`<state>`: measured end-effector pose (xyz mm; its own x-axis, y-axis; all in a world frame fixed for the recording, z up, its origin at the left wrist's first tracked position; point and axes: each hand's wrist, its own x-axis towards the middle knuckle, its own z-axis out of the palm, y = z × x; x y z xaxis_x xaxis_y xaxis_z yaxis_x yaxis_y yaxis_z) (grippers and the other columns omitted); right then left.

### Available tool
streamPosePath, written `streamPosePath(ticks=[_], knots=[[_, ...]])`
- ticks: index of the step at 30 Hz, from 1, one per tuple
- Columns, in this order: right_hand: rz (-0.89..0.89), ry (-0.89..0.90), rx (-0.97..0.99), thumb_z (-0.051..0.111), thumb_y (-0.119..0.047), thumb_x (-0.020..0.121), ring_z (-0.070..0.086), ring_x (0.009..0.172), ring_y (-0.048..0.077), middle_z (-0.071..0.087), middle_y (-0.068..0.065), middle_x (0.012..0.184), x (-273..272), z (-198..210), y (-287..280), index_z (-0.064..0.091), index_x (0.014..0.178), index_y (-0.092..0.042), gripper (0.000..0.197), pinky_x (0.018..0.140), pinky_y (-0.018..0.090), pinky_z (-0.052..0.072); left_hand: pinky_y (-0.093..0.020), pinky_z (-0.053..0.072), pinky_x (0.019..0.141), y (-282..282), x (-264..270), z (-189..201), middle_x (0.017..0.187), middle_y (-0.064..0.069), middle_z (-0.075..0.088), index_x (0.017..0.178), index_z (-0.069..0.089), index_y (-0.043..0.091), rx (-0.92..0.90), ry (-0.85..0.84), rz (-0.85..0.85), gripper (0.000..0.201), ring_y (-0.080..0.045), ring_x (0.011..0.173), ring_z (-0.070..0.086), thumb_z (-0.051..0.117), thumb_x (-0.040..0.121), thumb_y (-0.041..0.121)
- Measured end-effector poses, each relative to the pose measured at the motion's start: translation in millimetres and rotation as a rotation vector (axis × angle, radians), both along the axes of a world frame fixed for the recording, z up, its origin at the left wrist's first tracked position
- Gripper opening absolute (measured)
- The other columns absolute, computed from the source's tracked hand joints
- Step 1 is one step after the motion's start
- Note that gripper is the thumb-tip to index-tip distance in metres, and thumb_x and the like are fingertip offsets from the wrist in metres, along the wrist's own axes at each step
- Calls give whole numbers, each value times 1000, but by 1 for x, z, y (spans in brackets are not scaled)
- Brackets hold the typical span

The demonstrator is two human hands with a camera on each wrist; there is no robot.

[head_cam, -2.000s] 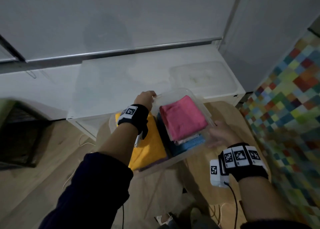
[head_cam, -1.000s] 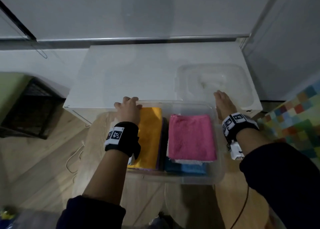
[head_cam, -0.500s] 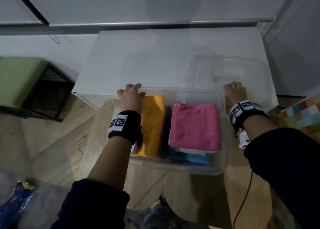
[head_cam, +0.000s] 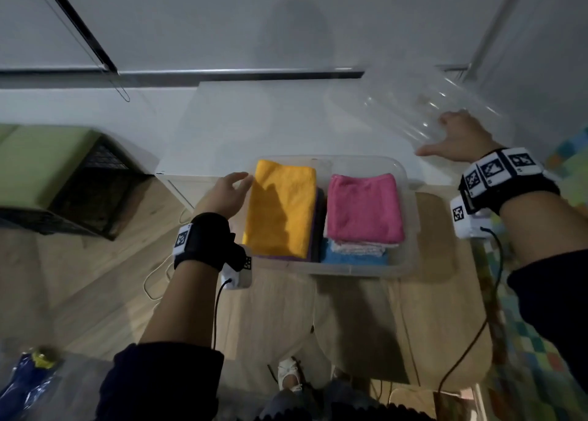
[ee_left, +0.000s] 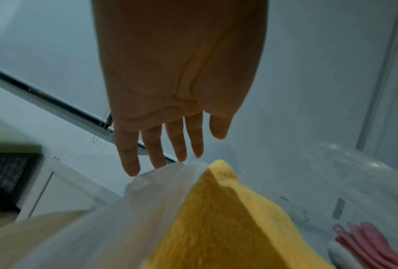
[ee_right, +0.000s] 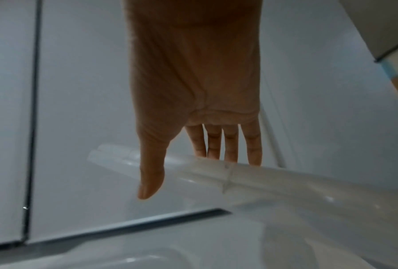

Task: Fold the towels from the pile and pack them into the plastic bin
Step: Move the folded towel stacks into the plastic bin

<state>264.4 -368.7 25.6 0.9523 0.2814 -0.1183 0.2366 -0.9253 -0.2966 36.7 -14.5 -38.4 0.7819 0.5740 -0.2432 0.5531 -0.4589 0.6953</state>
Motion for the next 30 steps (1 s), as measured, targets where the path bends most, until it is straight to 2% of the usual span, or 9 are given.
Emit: streamPosePath(ticks=[4, 8, 13, 16, 19, 22, 25, 27, 30], knots=[[150, -5, 54, 85, -46, 57, 48, 118, 33, 48, 16, 130, -70, 33, 43, 51, 126, -7, 86, 100, 42, 42, -49, 43, 100, 7, -18, -11, 124, -6, 62, 120, 61, 21, -36, -71, 16, 93, -28, 112, 58, 26, 63, 86], [321, -13, -18, 83, -47, 60, 46, 114, 29, 48, 10, 122, -155, 24, 85, 52, 120, -11, 76, 93, 41, 44, -53, 36, 104, 3, -36, -4, 134, 3, 54, 125, 56, 29, -173, -87, 109, 115, -29, 119, 52, 7, 49, 100], [397, -15, -159, 78, -44, 67, 28, 134, 29, 35, 8, 142, -221, -8, 114, 43, 131, -13, 80, 106, 45, 29, -51, 44, 99, 3, -45, -9, 119, -4, 62, 117, 60, 28, -244, -70, 179, 111, -30, 111, 58, 27, 43, 103], [391, -42, -178, 77, -45, 69, 26, 135, 27, 34, 7, 144, -239, -19, 115, 39, 135, -12, 83, 108, 45, 25, -48, 48, 96, 1, -50, -22, 124, -7, 62, 122, 57, 25, -123, -74, 142, 97, -25, 111, 59, 47, 52, 92], [376, -4, -123, 75, -47, 70, 23, 139, 26, 32, 5, 148, -247, -26, 105, 40, 137, -14, 82, 113, 45, 19, -25, 37, 97, -45, -75, 22, 135, -11, 52, 135, 46, 8, -19, -46, 65, 64, -27, 122, 50, 56, 86, 48], [288, 144, 148, 66, -43, 82, 22, 142, 24, 28, 4, 153, -243, -30, 91, 52, 131, -19, 56, 114, 43, 19, -20, 24, 89, -61, -84, 23, 138, -17, 47, 136, 41, -2, 31, -49, 85, 49, -30, 126, 45, 52, 95, 21], [38, -83, 343, 48, -28, 95, 46, 124, 26, 52, 4, 131, -231, -39, 75, 63, 111, -15, 26, 101, 36, 34, -20, 24, 88, -63, -81, 18, 138, -19, 47, 136, 41, -4, -11, -133, 134, 47, -30, 126, 45, 50, 96, 19], [-244, -252, 346, 43, -24, 96, 43, 122, 26, 51, 8, 128, -218, -41, 59, 57, 118, -12, 29, 101, 37, 32, -19, 29, 87, -65, -82, 18, 139, -19, 46, 136, 39, -5, -66, -173, 176, 49, -30, 127, 44, 48, 97, 24], [-504, -68, 450, 41, -29, 98, 42, 126, 33, 45, 20, 137, -199, -41, 35, 40, 136, 1, 48, 99, 35, 34, -38, 40, 100, -62, -77, 6, 138, -19, 45, 137, 39, 2, -311, -137, 287, 74, -36, 124, 47, 53, 87, 54]])
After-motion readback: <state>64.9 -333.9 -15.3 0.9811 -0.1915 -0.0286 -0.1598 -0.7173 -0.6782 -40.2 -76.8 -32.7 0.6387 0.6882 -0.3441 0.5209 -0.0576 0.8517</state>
